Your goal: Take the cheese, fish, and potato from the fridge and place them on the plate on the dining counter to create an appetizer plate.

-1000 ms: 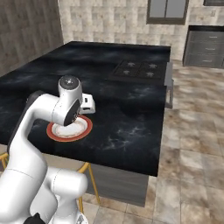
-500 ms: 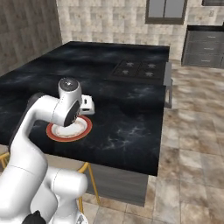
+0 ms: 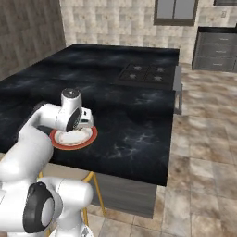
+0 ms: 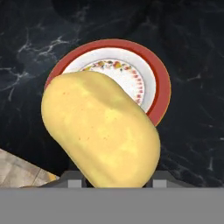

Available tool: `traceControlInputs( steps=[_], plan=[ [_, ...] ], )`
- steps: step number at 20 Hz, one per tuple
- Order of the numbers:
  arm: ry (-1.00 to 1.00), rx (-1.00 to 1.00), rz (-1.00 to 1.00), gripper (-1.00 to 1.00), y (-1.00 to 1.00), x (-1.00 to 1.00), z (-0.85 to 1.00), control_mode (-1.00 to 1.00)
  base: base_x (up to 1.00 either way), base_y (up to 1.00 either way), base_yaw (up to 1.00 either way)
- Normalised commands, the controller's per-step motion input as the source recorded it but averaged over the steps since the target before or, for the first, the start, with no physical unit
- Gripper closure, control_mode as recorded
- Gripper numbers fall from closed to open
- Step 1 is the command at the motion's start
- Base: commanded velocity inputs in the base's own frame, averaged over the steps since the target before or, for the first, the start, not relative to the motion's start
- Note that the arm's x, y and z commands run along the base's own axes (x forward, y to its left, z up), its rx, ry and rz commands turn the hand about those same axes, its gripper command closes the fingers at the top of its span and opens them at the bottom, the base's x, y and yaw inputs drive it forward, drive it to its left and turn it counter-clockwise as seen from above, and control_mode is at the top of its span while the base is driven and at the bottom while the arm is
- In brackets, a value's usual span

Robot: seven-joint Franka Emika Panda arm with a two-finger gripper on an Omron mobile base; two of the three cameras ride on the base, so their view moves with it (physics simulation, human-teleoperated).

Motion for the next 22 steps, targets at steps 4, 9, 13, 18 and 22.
traceControlInputs(
  steps=[4,9,13,18,22],
  plan=[
    [0.19,0.00,0.00,1.00,0.13,0.48,-0.54,-1.00,0.00,0.00,0.00],
    [0.13,0.00,0.00,1.00,0.00,0.51,-0.47,-1.00,0.00,0.00,0.00],
    [0.10,0.00,0.00,1.00,0.10,0.51,-0.41,-1.00,0.00,0.00,0.00],
    [0.07,-0.01,0.00,1.00,0.35,0.59,-0.33,-1.00,0.00,0.00,0.00],
    [0.03,-0.02,0.00,1.00,0.28,0.51,-0.36,-1.00,0.00,0.00,0.00]
  ],
)
